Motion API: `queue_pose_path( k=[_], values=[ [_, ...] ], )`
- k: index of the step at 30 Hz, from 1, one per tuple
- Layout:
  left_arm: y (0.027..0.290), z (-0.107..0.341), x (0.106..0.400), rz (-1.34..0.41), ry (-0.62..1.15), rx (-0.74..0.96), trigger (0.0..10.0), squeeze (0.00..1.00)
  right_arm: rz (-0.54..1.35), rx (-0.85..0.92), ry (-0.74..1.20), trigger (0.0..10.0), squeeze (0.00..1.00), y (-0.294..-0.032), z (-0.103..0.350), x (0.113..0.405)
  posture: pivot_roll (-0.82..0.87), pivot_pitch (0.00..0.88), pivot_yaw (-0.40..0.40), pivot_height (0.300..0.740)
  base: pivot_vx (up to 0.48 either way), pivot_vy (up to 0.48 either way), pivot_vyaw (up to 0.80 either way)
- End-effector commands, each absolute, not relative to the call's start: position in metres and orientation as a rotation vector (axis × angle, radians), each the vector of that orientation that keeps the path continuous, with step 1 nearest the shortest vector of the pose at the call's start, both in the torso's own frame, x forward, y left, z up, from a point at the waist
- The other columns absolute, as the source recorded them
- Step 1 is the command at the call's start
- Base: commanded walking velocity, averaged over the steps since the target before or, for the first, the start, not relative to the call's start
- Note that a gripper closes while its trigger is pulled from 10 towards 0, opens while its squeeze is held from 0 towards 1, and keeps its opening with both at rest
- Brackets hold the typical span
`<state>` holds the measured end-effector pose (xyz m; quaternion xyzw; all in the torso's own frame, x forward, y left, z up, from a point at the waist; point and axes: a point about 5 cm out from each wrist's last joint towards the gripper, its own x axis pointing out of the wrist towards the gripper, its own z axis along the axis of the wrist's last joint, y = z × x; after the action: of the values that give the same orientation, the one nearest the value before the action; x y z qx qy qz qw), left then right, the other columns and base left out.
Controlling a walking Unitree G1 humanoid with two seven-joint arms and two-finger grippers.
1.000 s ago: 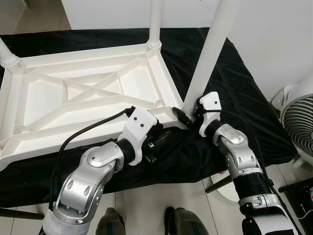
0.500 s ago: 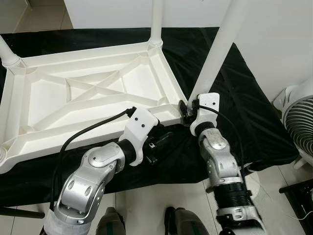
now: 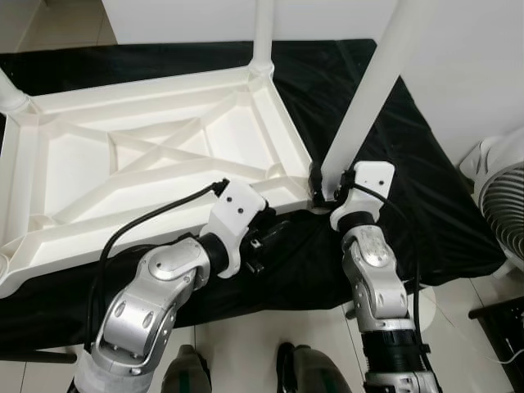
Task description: Building children table
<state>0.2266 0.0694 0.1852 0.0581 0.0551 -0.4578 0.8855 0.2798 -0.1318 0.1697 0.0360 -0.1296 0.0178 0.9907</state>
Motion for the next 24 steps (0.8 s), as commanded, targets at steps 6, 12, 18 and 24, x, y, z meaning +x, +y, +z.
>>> queue_pose_path(
  k=[6, 12, 18, 24],
  values=[
    [0.071, 0.185, 0.225, -0.906, 0.111, 0.127, 10.0, 0.00, 0.085, 0.070, -0.333, 10.0, 0.00, -0.136, 0.178, 0.253, -0.03, 0.170, 0.026, 0.740, 0.000, 0.000, 0.00],
    [0.073, 0.188, 0.227, -0.911, 0.092, 0.142, 10.0, 0.00, 0.178, -0.015, -0.296, 10.0, 0.00, -0.140, 0.171, 0.229, -0.03, 0.169, 0.031, 0.740, 0.000, 0.000, 0.00],
    [0.074, 0.190, 0.227, -0.916, 0.084, 0.158, 10.0, 0.00, 0.258, -0.021, -0.258, 2.6, 0.00, -0.141, 0.164, 0.219, -0.03, 0.166, 0.031, 0.740, 0.000, 0.000, 0.00],
    [0.075, 0.194, 0.229, -0.911, 0.069, 0.161, 10.0, 0.00, 0.397, 0.015, -0.214, 0.0, 0.00, -0.132, 0.160, 0.221, -0.02, 0.158, 0.027, 0.740, 0.000, 0.000, 0.00]
  ],
)
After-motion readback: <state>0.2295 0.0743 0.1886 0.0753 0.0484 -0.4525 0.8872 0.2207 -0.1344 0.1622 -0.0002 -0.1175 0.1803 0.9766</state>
